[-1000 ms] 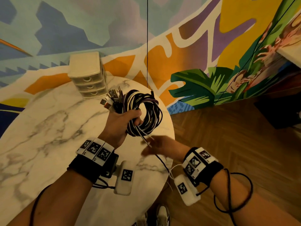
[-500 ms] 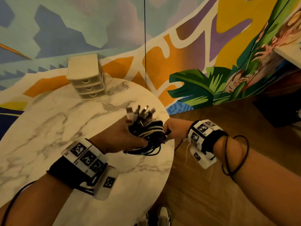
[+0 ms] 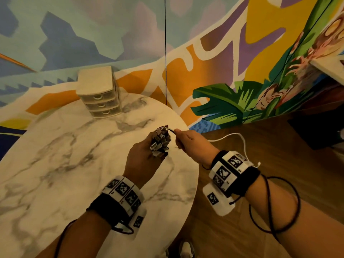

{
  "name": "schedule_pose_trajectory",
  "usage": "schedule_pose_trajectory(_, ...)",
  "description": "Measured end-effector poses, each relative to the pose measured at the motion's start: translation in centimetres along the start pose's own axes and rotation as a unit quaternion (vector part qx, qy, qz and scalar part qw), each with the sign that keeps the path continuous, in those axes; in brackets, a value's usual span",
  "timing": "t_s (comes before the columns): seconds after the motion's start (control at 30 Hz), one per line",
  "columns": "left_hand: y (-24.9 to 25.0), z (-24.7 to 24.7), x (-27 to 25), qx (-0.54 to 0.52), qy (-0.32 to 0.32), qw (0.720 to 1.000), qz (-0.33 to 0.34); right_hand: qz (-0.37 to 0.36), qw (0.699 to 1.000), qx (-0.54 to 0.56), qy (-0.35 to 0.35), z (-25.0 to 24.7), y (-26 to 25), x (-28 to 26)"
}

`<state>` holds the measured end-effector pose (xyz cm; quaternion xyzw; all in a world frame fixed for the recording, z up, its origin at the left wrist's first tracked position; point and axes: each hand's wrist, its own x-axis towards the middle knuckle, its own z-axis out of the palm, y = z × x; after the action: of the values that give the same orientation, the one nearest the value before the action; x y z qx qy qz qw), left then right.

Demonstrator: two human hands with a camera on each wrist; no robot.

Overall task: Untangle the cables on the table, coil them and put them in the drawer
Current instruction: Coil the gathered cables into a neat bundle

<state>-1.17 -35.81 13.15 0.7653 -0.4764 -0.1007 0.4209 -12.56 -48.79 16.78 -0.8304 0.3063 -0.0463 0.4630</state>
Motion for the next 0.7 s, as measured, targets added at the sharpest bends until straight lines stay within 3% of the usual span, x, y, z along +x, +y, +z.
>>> schedule_pose_trajectory(0.1,0.3,0.8,0.5,-0.082,0.024,0.989,-0.117,0.008,0.998,0.049,0.033,1.7,-0.5,-0.4)
schedule_pose_trajectory(0.2,0.7,1.1,1.1,-0.25,0.035,0.947,-0.197,-0.002,0.995,0.078,0.058,3.5,-0.5,-1.1)
schedule_pose_trajectory(0.37,2.2,0.7,0.8,-0.326,0.022,0.917,-0.23,0.008,0.985,0.16,0.067,5.4,-0.3,-1.7)
schedule_pose_trajectory(0.47,2.1,0.5,0.7,-0.42,0.01,0.865,-0.276,0.006,0.978,0.195,0.075,6.0,-0.3,-1.9)
schedule_pose_trajectory(0.53,2.1,0.5,0.8,-0.451,0.002,0.839,-0.305,-0.011,0.986,0.155,0.06,6.3,-0.6,-2.4)
schedule_pose_trajectory(0.63,2.0,0.5,1.2,-0.451,-0.003,0.84,-0.302,-0.063,0.993,0.098,0.024,7.5,-0.4,-3.7)
schedule_pose_trajectory(0.7,1.9,0.4,1.3,-0.455,-0.005,0.837,-0.302,-0.088,0.989,0.12,0.007,8.4,0.3,-4.2)
